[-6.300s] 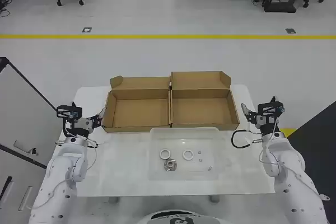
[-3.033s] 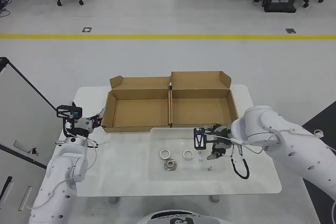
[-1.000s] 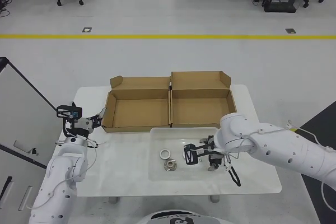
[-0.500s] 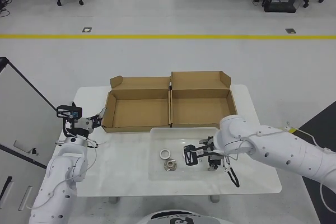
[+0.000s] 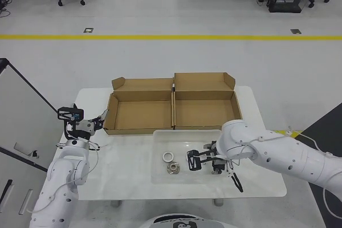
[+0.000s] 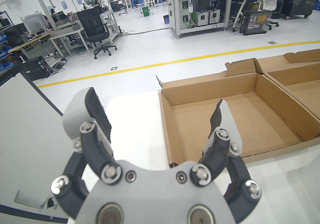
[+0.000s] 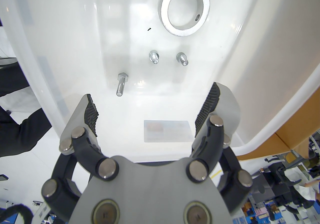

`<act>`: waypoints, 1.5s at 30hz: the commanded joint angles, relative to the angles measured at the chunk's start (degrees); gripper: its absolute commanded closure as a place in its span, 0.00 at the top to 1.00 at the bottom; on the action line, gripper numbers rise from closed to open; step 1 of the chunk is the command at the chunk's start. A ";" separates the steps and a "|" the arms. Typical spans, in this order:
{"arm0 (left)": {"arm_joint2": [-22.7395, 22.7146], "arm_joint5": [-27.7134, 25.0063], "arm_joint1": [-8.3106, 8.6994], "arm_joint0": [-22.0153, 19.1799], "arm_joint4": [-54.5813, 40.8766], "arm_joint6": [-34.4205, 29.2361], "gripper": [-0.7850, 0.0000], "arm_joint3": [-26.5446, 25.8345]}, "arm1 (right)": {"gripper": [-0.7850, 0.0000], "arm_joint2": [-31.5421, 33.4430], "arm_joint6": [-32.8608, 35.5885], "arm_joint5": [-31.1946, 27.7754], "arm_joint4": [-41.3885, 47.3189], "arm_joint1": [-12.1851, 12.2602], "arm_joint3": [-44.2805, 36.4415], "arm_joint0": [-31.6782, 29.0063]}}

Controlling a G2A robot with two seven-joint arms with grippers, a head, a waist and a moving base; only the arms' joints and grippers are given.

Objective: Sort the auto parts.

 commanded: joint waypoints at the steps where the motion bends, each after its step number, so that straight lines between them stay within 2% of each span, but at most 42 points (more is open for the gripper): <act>1: 0.00 0.00 0.00 0.00 0.00 0.00 1.00 0.00 | 0.69 0.00 -0.08 -0.07 0.00 -0.13 0.31 -0.06; 2: 0.00 0.00 0.00 0.00 0.00 0.00 1.00 0.00 | 0.66 0.00 -0.11 -0.11 -0.04 -0.19 0.43 -0.07; 8: 0.00 0.00 0.00 0.00 0.00 0.00 1.00 0.00 | 0.64 0.00 -0.02 -0.02 -0.17 -0.39 0.82 -0.40; 13: 0.00 0.00 0.00 0.00 0.00 0.00 1.00 0.00 | 0.50 0.00 0.05 0.04 -0.44 -0.46 0.93 -0.82; 15: 0.00 0.00 0.00 0.00 0.00 0.00 1.00 0.00 | 0.49 0.00 0.01 0.00 -0.50 -0.48 0.95 -0.95; 37: 0.00 0.00 0.00 0.00 0.00 0.00 1.00 0.00 | 0.45 0.00 -1.46 -1.47 -0.79 0.68 -0.08 -1.84; 45: 0.00 0.00 0.00 0.00 0.00 0.00 1.00 0.00 | 0.45 0.00 -1.55 -1.57 -0.81 0.39 0.64 -2.77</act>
